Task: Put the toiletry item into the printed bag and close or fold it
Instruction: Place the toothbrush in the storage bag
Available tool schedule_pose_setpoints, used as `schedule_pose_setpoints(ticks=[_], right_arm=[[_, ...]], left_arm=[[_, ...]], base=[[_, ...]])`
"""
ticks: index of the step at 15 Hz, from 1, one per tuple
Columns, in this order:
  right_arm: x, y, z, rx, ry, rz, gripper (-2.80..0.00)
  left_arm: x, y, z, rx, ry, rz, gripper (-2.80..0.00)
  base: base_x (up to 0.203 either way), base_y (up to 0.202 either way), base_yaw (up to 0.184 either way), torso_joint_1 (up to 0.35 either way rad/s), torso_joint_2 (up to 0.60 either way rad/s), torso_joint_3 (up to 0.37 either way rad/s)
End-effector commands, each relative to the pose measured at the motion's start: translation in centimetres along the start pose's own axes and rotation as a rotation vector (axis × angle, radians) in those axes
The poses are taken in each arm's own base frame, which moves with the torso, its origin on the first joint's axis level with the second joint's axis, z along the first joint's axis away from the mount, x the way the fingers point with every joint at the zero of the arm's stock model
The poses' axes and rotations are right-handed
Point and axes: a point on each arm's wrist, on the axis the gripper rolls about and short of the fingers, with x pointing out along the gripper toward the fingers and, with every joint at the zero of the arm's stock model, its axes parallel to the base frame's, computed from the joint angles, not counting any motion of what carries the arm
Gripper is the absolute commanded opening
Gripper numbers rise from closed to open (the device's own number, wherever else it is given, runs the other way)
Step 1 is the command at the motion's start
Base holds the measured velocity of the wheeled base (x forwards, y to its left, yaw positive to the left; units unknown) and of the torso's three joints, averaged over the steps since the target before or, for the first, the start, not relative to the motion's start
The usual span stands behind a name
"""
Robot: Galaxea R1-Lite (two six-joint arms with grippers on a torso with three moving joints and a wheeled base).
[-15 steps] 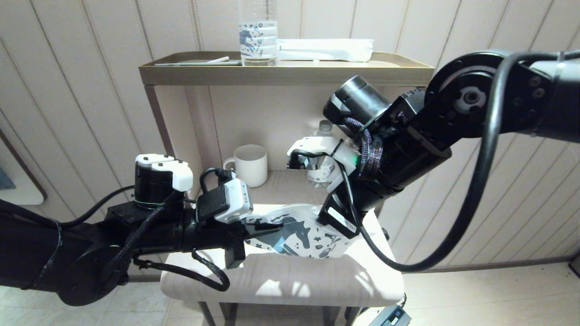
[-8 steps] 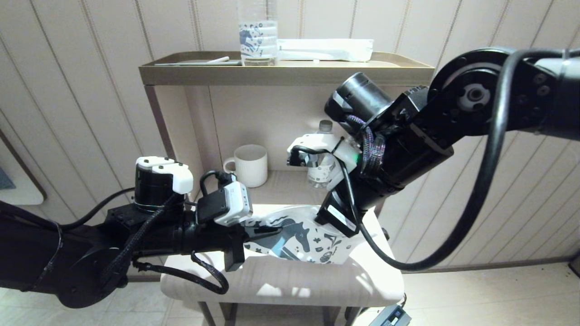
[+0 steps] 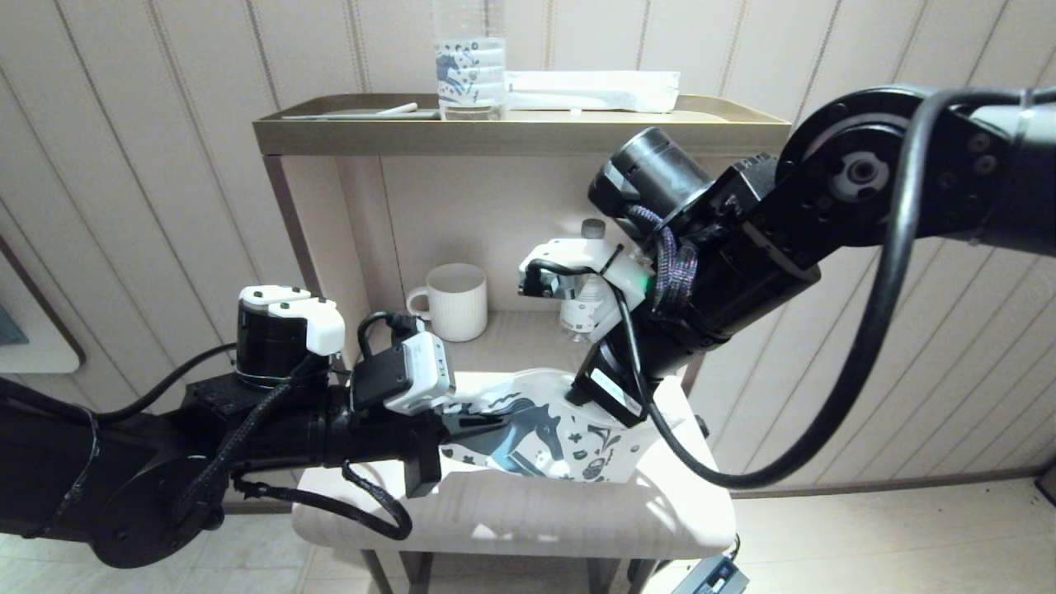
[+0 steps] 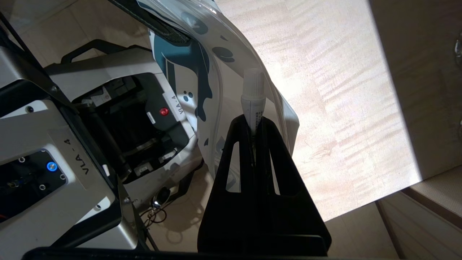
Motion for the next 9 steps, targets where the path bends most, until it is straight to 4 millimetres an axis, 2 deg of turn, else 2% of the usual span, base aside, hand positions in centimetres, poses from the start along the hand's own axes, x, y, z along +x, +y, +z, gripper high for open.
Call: schedule_pose_setpoints(ticks=[1,5,6,9], right_arm=[[0.26,0.03,0.02,0.0,0.007,0.005,-2.8],[0.48,0.01,-0.25,-0.014,0.022,0.0,-2.8],[0.31,-0.07,0.06,-0.006,-0.002,-0.007,0.0],[0.31,-0.1,0.2,0.0,-0.012,-0.006,0.0]], left_arm=[[-0.01,0.0,0.05,0.006,-0.005,-0.001,-2.8],[0.02,0.09,0.14,0.009,-0.008,0.001,-2.8],[-0.01,0.09,0.18,0.01,-0.009,0.002,-2.8],[0.02,0.09,0.14,0.009,-0.008,0.001,-2.8]], base=[[0.0,0.0,0.0,0.0,0.0,0.0],[0.0,0.0,0.0,0.0,0.0,0.0],[0.0,0.0,0.0,0.0,0.0,0.0],[0.0,0.0,0.0,0.0,0.0,0.0]])
